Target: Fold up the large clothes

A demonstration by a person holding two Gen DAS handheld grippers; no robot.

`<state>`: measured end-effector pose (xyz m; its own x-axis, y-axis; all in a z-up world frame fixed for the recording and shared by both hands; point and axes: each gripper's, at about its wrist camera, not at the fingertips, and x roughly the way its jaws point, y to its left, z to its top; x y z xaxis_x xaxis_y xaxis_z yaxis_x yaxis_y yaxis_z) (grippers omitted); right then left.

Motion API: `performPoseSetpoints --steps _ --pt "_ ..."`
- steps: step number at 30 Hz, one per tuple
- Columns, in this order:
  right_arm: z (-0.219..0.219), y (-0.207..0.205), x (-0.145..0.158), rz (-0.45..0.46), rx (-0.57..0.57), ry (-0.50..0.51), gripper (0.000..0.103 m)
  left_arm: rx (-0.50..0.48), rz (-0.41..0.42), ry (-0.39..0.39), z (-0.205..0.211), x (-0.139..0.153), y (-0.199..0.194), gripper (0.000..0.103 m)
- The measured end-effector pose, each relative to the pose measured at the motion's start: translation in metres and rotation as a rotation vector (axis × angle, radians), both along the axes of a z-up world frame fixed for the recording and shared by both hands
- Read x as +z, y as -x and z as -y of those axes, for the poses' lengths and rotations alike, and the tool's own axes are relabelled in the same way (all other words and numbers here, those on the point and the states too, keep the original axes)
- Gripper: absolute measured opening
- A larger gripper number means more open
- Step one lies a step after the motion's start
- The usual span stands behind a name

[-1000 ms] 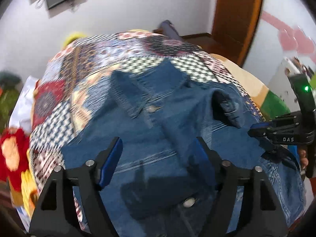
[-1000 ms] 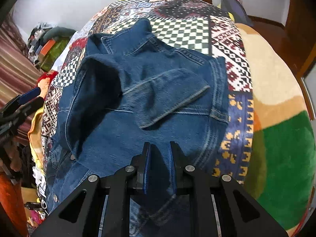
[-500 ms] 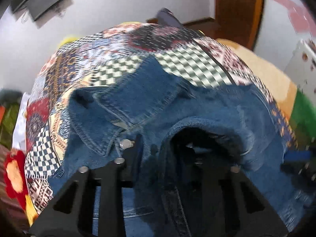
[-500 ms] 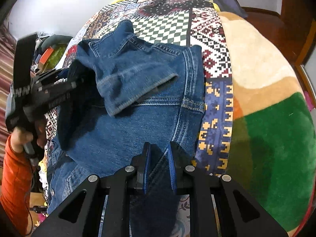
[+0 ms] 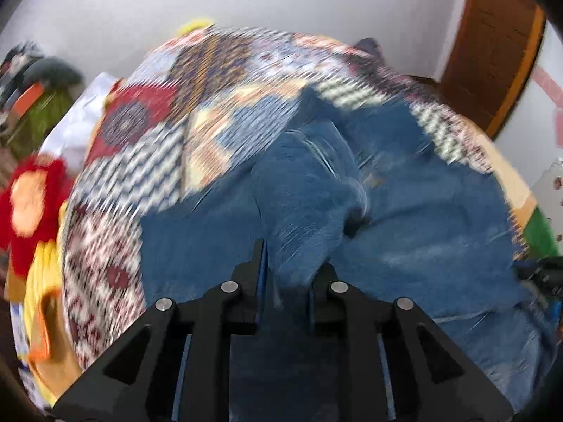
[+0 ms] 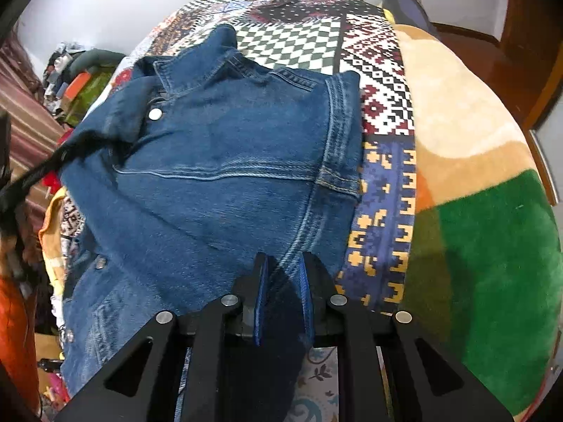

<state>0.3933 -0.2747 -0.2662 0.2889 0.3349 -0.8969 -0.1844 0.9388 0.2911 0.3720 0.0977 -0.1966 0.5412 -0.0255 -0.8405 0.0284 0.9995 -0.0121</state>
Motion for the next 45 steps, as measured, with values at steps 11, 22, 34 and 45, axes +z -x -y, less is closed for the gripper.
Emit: performPoseSetpoints --steps 11,22,34,45 --pt "-0.009 0.007 0.001 0.022 -0.019 0.082 0.015 0.181 -0.112 0.18 -0.074 -0.057 0.056 0.045" --pt "-0.016 -0.004 0.013 0.002 0.011 0.145 0.015 0.258 -0.132 0.071 -0.117 -0.051 0.093 0.046" --pt "-0.089 -0.029 0.057 0.126 0.196 0.132 0.015 0.075 0.025 0.126 -0.063 0.015 0.053 0.077" --pt "-0.146 -0.035 0.003 0.085 0.386 0.258 0.015 -0.089 -0.102 0.002 0.013 -0.05 0.027 0.091"
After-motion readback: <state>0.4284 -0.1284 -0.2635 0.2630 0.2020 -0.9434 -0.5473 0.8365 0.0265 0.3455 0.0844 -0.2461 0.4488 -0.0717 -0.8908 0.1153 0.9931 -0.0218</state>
